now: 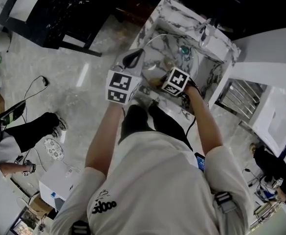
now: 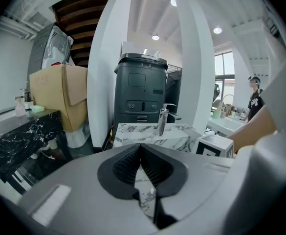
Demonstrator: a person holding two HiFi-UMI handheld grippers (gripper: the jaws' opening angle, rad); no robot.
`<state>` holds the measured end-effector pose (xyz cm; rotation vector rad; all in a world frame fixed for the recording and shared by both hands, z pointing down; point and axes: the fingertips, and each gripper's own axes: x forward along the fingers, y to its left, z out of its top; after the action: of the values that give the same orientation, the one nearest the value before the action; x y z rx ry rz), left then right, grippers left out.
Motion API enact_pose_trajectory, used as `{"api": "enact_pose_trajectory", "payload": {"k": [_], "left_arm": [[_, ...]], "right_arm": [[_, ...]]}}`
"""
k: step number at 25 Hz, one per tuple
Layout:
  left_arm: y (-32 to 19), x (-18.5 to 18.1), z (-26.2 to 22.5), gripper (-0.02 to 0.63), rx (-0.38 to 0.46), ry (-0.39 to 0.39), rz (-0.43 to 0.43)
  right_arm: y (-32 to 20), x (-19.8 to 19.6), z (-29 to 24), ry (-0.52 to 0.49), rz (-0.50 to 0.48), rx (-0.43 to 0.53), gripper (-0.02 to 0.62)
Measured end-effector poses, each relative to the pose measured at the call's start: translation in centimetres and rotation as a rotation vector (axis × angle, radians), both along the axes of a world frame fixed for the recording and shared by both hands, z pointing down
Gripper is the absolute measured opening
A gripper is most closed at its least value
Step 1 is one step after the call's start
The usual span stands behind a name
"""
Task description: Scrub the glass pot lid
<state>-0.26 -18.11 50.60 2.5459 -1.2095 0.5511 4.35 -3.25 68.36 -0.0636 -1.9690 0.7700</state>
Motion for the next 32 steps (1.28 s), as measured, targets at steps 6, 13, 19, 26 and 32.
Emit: {"api": "enact_pose_trajectory", "payload": {"k": [6, 13, 19, 26, 32], "left_arm": [[-0.3, 1.1, 0.1, 0.011, 0.000, 0.001, 0.025], [-0.6, 2.6, 0.0, 0.011, 0.000, 0.005, 0.058], [-0.6, 3.7, 0.2, 0.011, -0.004, 0.005, 0.085], [-0.5, 4.3, 0.7, 0.011, -0.013, 0.004, 0.097], [-0.3, 5.0, 1.0, 0.011, -0.018, 0.002, 0.119]], "right_arm": [[1.8, 2.5, 0.0, 0.032, -0.047, -0.054, 0.052], [2.3, 6.3, 0.1, 0.120, -0.093, -0.059, 0.052], [1.9, 8.9, 0.2, 0.172, -0.056, -0.043, 0.052], [0.9, 11.3, 0.2, 0.246, 0.011, -0.013, 0.052], [-0.9, 13.9, 0.5, 0.339, 0.090, 0.040, 0.052]]}}
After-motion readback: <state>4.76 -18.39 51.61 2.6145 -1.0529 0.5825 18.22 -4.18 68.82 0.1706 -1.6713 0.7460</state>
